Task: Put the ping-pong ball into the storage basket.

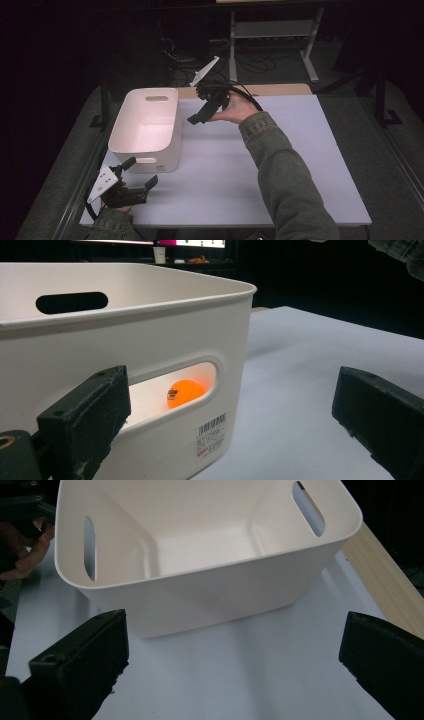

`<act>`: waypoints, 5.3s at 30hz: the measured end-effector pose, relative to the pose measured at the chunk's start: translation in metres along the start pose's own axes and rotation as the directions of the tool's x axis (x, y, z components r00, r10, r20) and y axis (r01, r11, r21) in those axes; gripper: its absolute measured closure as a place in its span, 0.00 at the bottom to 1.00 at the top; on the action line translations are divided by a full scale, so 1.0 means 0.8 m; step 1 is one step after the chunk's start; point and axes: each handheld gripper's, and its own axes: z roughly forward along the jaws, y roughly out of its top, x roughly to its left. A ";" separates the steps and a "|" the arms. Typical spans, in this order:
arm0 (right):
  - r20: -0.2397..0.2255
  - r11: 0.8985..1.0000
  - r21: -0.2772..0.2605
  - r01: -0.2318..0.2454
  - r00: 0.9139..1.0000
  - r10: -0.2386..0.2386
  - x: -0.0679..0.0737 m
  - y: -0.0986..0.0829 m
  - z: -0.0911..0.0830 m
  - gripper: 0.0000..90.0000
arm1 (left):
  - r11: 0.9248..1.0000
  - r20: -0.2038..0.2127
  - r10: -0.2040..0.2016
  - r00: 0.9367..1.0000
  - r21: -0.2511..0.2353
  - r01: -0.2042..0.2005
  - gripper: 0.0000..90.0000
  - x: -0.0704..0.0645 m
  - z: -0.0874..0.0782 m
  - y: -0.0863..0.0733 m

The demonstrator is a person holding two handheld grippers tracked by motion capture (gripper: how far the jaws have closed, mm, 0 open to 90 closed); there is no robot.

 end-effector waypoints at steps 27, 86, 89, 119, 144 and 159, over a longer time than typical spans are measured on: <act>0.080 0.991 -0.107 -0.080 0.993 0.089 0.003 -0.067 -0.046 0.00 | 1.000 0.008 0.001 1.000 -0.006 -0.001 0.02 0.000 0.001 0.000; 0.132 0.929 -0.331 -0.168 0.966 0.222 0.042 -0.203 -0.117 0.00 | 1.000 0.000 0.001 1.000 0.001 -0.001 0.02 0.000 0.003 0.001; 0.136 0.926 -0.337 -0.171 0.964 0.227 0.043 -0.208 -0.119 0.00 | 1.000 0.000 0.001 1.000 0.001 -0.001 0.02 0.000 0.003 0.001; 0.177 0.891 -0.394 -0.226 0.932 0.315 0.051 -0.272 -0.123 0.00 | 1.000 -0.001 0.002 1.000 0.001 -0.002 0.02 0.000 0.002 0.001; 0.238 0.857 -0.451 -0.251 0.891 0.386 0.062 -0.325 -0.125 0.00 | 1.000 -0.001 0.006 1.000 -0.002 -0.006 0.02 0.000 0.002 0.001; 0.270 0.842 -0.470 -0.266 0.865 0.424 0.070 -0.355 -0.116 0.00 | 1.000 0.000 0.006 1.000 -0.002 -0.006 0.02 0.000 0.001 0.001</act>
